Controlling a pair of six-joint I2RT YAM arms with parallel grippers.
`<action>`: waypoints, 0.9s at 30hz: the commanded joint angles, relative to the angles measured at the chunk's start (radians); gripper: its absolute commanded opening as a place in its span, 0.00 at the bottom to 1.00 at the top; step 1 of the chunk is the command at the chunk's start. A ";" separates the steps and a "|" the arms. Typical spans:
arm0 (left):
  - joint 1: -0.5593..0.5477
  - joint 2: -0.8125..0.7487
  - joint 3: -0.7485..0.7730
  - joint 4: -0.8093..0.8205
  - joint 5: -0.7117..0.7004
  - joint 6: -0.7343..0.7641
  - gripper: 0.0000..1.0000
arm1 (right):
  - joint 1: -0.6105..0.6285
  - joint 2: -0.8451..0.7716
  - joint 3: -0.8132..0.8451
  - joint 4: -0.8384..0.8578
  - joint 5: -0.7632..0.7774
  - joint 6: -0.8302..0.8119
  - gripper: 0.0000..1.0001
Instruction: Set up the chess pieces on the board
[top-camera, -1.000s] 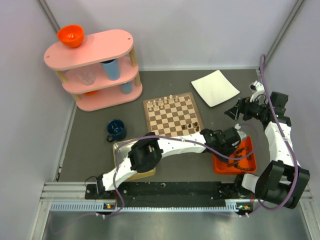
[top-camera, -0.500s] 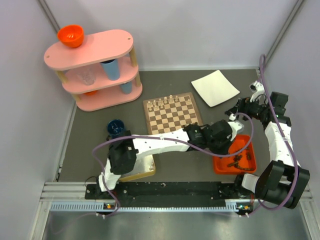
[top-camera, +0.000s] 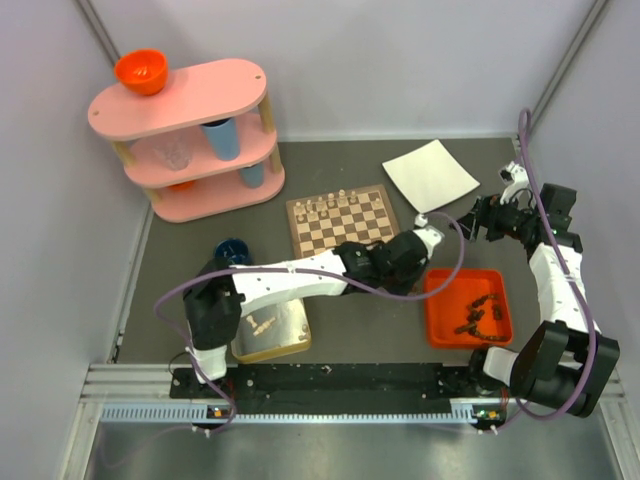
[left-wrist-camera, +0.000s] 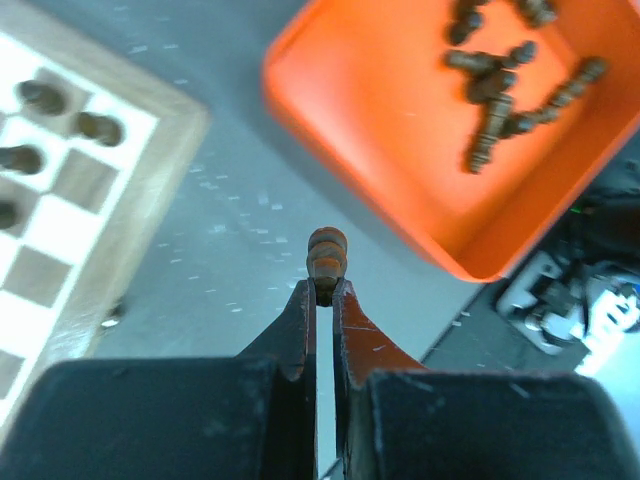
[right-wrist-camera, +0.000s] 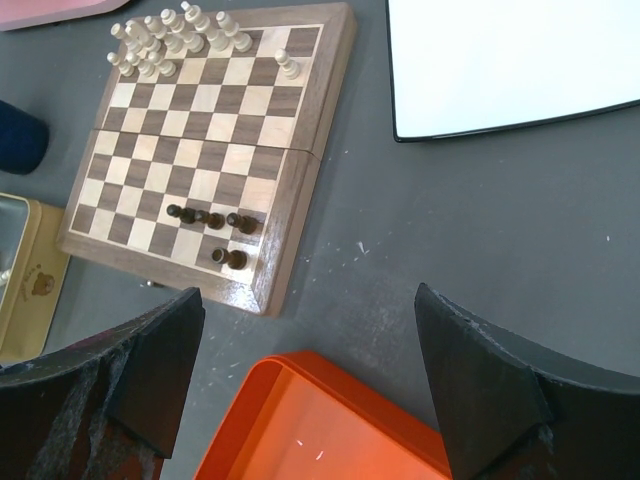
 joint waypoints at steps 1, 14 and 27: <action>0.081 -0.084 -0.039 -0.022 -0.092 0.046 0.00 | -0.015 -0.010 0.034 0.015 -0.005 -0.011 0.85; 0.246 -0.003 0.002 -0.107 -0.079 0.132 0.00 | -0.015 -0.004 0.032 0.013 -0.004 -0.014 0.85; 0.253 0.158 0.177 -0.189 -0.036 0.157 0.00 | -0.015 -0.001 0.034 0.015 -0.004 -0.016 0.86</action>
